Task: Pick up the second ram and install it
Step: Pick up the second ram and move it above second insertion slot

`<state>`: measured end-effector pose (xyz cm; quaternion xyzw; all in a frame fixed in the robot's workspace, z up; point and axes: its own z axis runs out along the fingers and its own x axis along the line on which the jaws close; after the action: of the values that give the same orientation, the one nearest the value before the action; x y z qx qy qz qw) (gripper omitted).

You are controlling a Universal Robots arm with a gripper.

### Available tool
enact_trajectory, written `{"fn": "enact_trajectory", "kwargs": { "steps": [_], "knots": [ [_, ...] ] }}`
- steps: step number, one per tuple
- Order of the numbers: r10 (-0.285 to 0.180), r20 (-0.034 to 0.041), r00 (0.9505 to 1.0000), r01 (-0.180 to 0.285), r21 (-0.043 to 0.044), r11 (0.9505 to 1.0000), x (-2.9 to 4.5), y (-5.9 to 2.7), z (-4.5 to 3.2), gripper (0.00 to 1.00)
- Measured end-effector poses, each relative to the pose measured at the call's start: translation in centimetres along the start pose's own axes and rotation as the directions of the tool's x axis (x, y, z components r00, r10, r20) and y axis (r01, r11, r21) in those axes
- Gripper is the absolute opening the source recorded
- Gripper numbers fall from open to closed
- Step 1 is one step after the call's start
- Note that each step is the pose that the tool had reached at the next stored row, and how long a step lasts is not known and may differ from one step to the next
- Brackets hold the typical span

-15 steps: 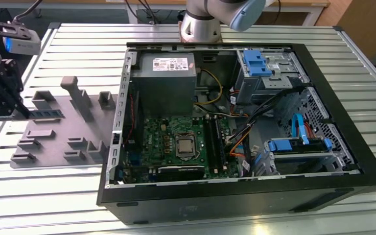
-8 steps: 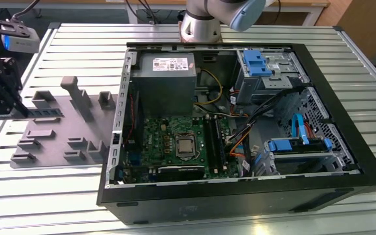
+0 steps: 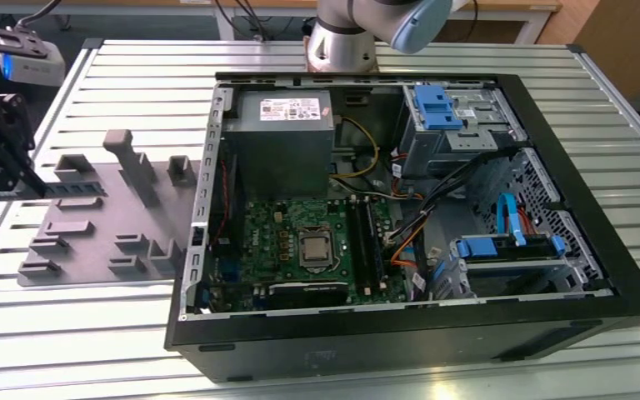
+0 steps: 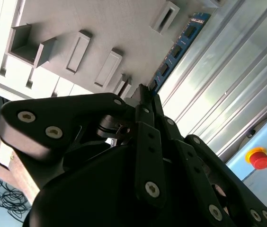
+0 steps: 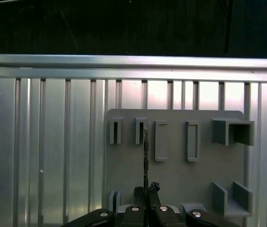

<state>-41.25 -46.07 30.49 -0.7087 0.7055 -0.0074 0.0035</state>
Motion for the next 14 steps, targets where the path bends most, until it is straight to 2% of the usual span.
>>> {"fn": "enact_trajectory", "kwargs": {
  "steps": [14],
  "knots": [
    [0.000, 0.0000, 1.0000, 0.000, 0.0001, 1.0000, 0.00, -0.02, -1.42, 0.14]
  ]
}}
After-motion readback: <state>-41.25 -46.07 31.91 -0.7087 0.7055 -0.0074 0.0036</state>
